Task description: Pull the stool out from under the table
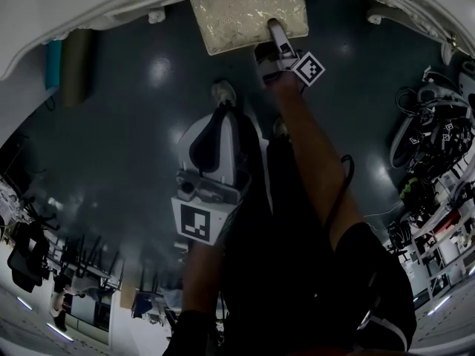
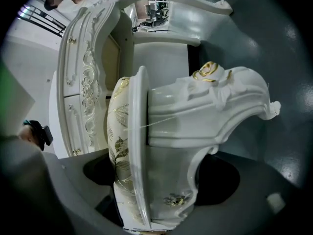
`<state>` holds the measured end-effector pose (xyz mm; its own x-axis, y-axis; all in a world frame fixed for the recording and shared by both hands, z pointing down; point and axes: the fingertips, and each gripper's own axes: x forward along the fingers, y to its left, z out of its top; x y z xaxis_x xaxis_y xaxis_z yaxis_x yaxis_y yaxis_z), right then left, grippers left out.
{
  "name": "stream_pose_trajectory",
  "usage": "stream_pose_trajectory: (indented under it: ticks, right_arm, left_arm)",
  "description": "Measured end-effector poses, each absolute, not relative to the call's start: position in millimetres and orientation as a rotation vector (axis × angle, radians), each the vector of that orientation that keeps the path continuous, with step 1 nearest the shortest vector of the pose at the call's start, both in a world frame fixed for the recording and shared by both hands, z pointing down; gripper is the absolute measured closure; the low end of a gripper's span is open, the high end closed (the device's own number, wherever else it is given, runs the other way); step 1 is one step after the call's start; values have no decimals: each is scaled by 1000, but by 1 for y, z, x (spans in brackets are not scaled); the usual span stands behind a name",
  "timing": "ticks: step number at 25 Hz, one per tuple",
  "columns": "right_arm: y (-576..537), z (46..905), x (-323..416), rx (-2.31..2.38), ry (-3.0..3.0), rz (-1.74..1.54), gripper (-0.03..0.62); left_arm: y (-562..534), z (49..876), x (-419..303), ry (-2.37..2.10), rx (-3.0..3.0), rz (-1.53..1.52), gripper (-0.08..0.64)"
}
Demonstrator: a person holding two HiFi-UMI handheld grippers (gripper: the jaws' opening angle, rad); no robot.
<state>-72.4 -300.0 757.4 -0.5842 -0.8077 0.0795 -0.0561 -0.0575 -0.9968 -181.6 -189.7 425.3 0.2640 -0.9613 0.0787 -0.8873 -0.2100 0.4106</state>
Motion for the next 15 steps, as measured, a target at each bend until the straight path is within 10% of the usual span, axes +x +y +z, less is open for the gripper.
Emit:
stream_pose_trajectory:
  ticks: [15]
  right_arm:
    - [-214, 758, -28, -892, 1679, -1722, 126]
  left_arm:
    - [-133, 417, -132, -1728, 2174, -297, 551]
